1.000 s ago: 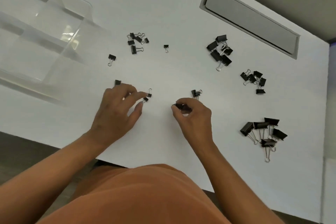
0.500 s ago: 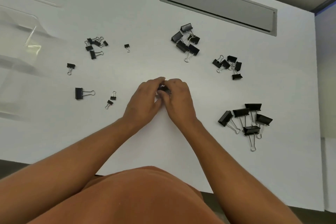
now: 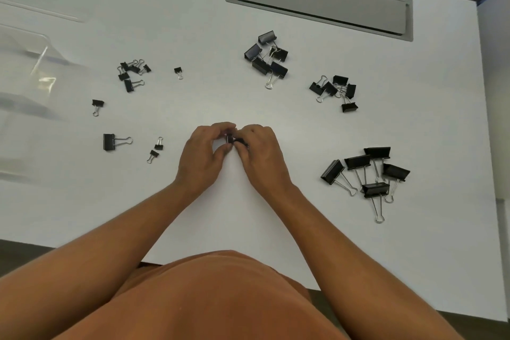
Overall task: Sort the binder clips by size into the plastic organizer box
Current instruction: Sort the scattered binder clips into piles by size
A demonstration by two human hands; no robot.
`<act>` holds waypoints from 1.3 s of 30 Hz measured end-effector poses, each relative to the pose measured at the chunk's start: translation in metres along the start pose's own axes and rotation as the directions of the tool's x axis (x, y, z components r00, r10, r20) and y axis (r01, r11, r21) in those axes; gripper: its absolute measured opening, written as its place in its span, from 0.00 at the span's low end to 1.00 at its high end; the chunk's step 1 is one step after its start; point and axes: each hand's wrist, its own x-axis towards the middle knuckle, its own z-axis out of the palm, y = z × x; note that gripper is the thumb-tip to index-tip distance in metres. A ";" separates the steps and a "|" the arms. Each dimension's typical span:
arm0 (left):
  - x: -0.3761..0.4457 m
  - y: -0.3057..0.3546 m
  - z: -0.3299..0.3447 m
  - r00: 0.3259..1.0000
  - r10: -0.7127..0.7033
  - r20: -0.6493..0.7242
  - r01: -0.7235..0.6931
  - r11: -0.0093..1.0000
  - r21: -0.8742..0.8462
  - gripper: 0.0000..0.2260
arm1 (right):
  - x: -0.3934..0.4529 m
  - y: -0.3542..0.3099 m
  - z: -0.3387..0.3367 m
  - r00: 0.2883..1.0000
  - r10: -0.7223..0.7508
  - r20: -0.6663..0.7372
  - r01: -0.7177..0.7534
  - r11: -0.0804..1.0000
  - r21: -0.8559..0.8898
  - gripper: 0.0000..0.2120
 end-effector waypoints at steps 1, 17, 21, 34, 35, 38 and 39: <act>0.001 0.000 -0.002 1.000 0.003 0.017 -0.003 1.000 0.002 0.18 | -0.002 0.001 0.000 1.000 -0.022 -0.008 0.022 1.000 -0.009 0.09; 0.008 -0.002 -0.024 0.989 -0.050 0.138 0.066 0.992 -0.112 0.27 | 0.008 -0.014 0.006 0.975 -0.220 -0.027 0.218 0.974 -0.061 0.15; 0.001 -0.001 -0.029 0.992 -0.056 0.112 0.068 0.992 -0.104 0.26 | 0.007 -0.006 0.010 0.982 -0.186 -0.038 0.182 0.978 -0.101 0.09; -0.083 0.001 -0.074 0.977 -0.025 -0.213 0.025 1.000 0.000 0.16 | 0.000 -0.011 0.011 0.992 -0.087 -0.090 0.085 0.996 -0.026 0.10; -0.088 -0.003 -0.078 0.973 -0.041 -0.228 0.043 0.999 0.007 0.15 | 0.000 -0.014 0.011 0.992 -0.082 -0.097 0.082 0.997 -0.004 0.10; -0.094 -0.013 -0.085 0.959 -0.115 -0.261 0.117 0.993 -0.006 0.15 | -0.004 -0.022 0.008 0.986 -0.048 -0.160 0.051 0.999 0.014 0.08; -0.096 -0.016 -0.088 0.950 -0.146 -0.278 0.150 0.989 -0.006 0.15 | -0.005 -0.027 0.008 0.984 -0.039 -0.175 0.043 0.999 0.019 0.08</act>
